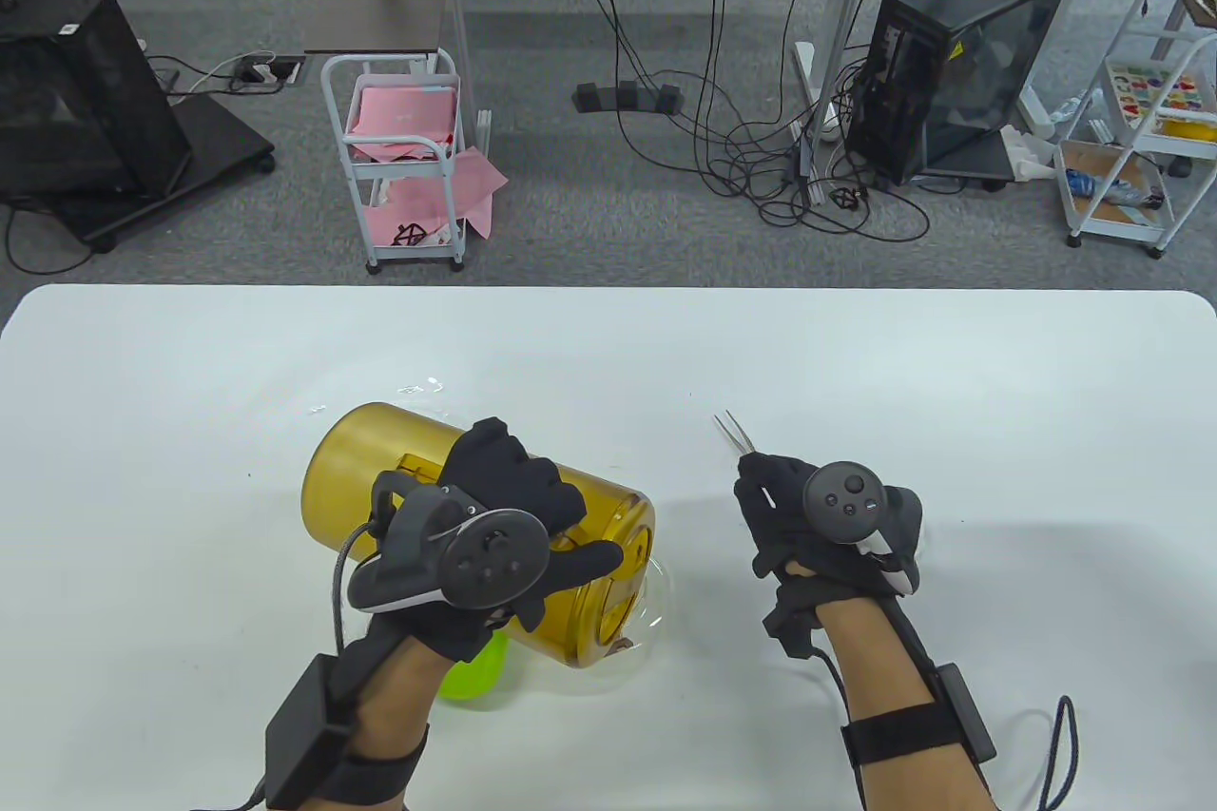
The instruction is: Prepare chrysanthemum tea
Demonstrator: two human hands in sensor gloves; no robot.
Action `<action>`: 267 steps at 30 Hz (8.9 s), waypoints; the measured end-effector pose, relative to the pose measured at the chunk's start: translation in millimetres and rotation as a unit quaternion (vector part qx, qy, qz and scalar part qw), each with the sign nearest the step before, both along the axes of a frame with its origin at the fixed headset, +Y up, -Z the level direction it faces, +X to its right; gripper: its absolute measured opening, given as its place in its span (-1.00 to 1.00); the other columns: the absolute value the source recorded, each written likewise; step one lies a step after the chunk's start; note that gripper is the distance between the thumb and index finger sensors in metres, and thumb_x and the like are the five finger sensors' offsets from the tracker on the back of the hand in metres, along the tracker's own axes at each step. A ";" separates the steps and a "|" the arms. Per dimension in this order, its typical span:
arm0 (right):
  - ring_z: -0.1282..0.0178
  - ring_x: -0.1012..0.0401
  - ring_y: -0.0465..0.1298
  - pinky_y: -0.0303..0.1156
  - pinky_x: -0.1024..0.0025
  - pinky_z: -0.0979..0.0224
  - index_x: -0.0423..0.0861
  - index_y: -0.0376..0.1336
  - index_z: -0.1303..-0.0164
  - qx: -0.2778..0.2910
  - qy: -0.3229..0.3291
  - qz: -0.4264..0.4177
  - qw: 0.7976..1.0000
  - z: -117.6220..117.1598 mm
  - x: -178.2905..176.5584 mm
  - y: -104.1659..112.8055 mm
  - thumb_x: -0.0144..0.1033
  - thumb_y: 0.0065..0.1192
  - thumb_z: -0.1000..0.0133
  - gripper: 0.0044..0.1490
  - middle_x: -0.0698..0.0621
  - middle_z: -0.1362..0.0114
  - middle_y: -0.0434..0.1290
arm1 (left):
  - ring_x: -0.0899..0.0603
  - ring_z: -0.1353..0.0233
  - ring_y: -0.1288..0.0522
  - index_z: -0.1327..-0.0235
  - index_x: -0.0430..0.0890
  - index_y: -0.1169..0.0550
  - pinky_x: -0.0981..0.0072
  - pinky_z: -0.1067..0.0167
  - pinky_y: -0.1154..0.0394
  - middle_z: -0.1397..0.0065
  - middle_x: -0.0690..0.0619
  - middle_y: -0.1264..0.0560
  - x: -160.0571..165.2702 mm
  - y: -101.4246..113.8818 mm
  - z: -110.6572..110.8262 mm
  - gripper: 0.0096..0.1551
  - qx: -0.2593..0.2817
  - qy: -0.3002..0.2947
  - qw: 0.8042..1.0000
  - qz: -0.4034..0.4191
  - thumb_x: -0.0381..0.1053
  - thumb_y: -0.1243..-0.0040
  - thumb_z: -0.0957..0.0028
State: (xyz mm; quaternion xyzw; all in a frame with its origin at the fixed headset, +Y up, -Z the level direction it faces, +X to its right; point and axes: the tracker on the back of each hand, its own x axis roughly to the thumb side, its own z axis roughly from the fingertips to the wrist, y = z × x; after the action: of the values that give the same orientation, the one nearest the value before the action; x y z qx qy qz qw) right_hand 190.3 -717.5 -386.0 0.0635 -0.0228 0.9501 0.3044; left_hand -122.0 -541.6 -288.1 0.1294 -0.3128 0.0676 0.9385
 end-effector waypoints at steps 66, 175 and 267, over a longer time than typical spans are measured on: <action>-0.67 -0.12 0.31 0.07 -0.34 -0.60 0.09 0.24 -0.55 0.054 0.019 -0.012 0.998 9.7 -4.7 24.6 0.14 0.06 -0.26 -0.33 -0.02 -0.59 0.32 | -0.38 -0.56 -0.38 -0.46 0.03 -0.51 -0.35 -0.54 -0.14 -0.62 -0.11 -0.46 -117.0 -122.0 -33.0 -0.34 -0.059 0.064 0.974 0.210 0.37 -0.10 -0.22; -0.39 -0.01 0.51 0.09 -0.33 -0.60 0.02 0.34 -0.51 0.195 0.064 0.098 0.974 77.5 -124.8 33.8 0.08 0.14 -0.20 -0.30 -0.01 -0.36 0.45 | -0.40 -0.53 -0.41 -0.38 -0.02 -0.58 -0.42 -0.51 -0.11 -0.54 -0.13 -0.54 -108.6 -159.9 -30.2 -0.34 -0.142 0.087 0.970 0.178 0.36 -0.11 -0.21; -0.63 -0.02 0.38 0.09 -0.27 -0.64 0.13 0.29 -0.54 0.103 -0.080 0.096 0.987 19.0 -3.1 17.3 0.25 0.19 -0.20 -0.27 0.06 -0.56 0.35 | -0.43 -0.64 -0.25 -0.48 0.00 -0.51 -0.41 -0.53 -0.01 -0.68 -0.16 -0.40 -123.6 -167.4 -37.9 -0.30 -0.148 0.118 0.967 0.169 0.37 -0.12 -0.20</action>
State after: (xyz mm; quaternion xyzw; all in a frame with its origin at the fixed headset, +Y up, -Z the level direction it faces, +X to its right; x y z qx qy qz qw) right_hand 187.3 -700.3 -367.0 0.0201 -0.1381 0.9697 0.2004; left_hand -245.6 -709.0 -326.0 0.0470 -0.1594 0.2550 0.9525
